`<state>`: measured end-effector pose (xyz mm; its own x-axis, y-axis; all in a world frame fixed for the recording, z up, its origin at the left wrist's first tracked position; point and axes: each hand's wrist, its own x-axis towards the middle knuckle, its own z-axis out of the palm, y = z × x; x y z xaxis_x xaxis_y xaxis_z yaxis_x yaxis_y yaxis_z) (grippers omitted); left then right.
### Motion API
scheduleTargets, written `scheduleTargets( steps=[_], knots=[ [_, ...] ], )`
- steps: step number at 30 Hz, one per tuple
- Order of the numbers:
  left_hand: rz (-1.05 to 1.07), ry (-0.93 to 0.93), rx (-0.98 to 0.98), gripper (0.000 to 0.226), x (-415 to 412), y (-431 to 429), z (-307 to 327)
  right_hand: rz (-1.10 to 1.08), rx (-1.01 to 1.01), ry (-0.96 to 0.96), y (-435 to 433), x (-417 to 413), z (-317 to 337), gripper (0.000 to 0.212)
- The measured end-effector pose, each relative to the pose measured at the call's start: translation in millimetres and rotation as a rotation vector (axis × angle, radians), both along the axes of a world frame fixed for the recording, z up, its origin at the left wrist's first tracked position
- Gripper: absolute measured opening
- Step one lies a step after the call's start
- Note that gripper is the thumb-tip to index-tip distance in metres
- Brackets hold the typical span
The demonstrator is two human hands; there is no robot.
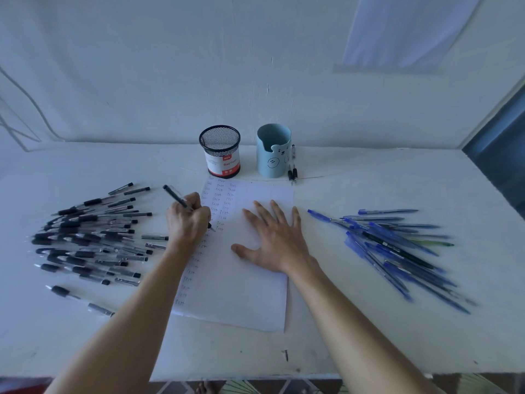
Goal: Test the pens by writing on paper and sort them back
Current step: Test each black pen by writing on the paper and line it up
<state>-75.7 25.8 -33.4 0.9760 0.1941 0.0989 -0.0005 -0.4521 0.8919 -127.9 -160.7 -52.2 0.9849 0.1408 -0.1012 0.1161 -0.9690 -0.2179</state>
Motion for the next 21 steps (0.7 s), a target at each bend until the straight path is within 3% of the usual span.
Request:
scheduleTargets(
  steps=[21],
  knots=[
    [-0.065,-0.032,0.107,0.022,3.4,0.8,-8.7,-0.008,-0.006,-0.013,0.8,0.5,-1.6,0.088]
  ],
)
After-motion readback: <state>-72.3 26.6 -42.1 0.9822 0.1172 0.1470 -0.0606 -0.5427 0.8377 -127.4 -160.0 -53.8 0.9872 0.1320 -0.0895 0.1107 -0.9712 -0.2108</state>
